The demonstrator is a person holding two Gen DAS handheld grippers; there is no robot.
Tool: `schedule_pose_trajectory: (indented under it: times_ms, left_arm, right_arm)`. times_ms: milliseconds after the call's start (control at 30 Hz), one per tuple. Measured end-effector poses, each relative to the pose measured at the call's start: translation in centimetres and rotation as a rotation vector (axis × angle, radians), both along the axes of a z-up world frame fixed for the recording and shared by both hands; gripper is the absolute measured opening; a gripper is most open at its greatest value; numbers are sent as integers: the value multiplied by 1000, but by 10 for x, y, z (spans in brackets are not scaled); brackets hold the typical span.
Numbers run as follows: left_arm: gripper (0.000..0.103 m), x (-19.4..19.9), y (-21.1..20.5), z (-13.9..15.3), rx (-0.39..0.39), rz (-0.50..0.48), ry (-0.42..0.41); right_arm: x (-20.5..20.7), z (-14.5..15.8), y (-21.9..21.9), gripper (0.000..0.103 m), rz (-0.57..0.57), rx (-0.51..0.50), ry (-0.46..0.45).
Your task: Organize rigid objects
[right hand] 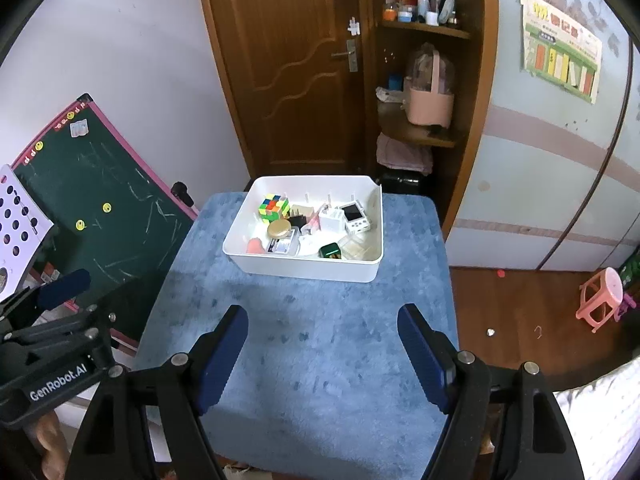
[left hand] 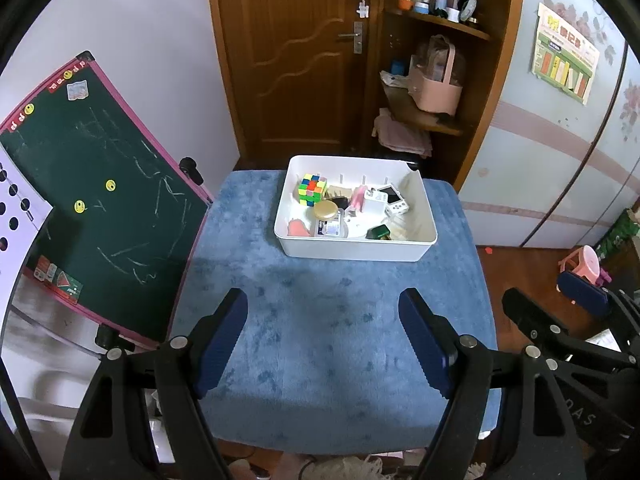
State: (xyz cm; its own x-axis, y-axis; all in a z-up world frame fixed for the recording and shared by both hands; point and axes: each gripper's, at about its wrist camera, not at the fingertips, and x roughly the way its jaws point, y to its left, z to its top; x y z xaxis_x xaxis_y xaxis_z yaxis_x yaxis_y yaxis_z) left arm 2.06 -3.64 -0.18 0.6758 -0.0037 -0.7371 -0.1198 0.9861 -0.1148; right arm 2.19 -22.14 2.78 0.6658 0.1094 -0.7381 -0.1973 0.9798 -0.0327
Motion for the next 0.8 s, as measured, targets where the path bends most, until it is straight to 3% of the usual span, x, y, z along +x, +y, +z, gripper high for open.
schedule_pose_trajectory:
  times_ms: [133,800]
  left_arm:
    - [81,-3,5,2,27,2,-3]
    - [81,-7,35,-2,-4,9,1]
  right_arm:
    - [-3,2,4,78,-5,11,7]
    - [-20,11,43,78,-18,-41,-61]
